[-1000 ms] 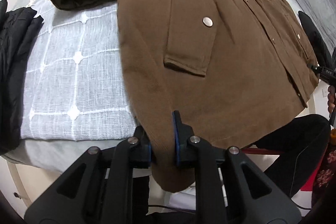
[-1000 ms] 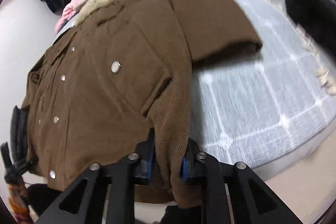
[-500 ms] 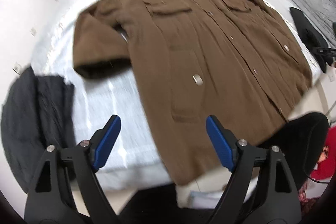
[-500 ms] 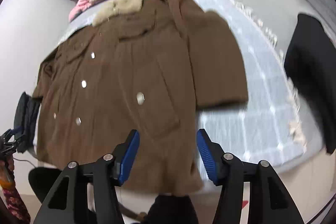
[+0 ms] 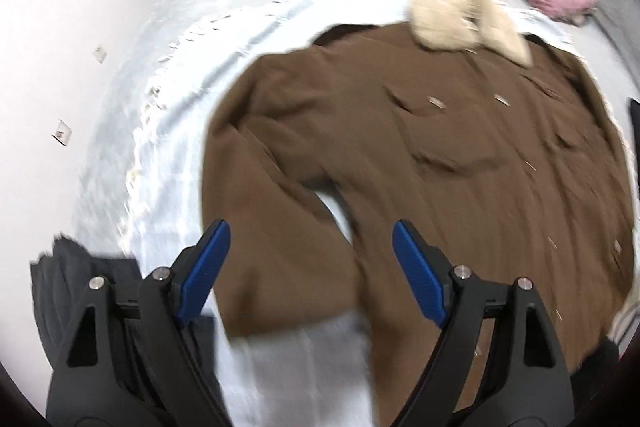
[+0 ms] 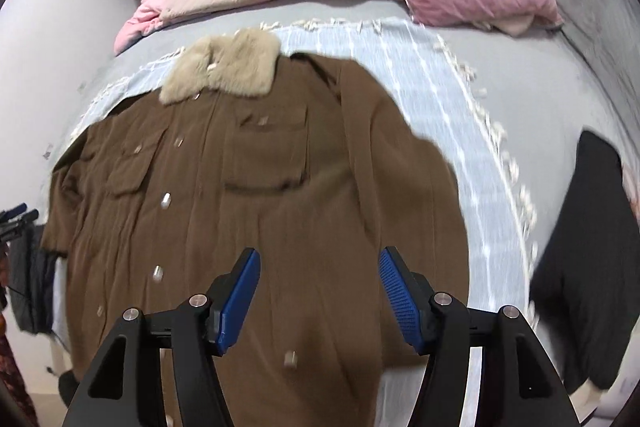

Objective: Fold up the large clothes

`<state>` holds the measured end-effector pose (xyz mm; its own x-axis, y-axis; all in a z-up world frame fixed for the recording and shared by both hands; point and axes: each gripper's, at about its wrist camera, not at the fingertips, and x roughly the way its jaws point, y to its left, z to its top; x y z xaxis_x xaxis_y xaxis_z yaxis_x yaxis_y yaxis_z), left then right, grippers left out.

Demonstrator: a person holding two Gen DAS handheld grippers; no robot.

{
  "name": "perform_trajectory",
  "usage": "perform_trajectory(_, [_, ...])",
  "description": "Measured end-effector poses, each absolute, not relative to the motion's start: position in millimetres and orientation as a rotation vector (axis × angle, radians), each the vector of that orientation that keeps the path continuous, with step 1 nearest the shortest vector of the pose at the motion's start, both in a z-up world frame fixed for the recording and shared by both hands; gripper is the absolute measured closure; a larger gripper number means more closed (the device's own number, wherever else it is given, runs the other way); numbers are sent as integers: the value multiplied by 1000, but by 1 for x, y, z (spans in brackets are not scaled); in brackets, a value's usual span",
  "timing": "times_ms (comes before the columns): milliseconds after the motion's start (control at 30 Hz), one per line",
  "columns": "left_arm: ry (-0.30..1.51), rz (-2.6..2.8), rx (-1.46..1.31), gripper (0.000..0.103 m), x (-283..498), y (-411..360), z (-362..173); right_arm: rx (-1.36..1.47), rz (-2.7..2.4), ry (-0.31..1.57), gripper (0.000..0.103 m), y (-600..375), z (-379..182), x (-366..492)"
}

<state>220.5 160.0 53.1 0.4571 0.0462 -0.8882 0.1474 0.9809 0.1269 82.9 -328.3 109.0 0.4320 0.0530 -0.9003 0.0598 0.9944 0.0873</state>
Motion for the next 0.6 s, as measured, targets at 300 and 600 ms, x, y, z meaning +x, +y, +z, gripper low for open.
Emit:
perform_trajectory(300, [1051, 92, 298, 20, 371, 179, -9, 61, -126, 1121, 37, -334, 57, 214])
perform_trajectory(600, [1155, 33, 284, 25, 418, 166, -72, 57, -259, 1059, 37, -372, 16, 305])
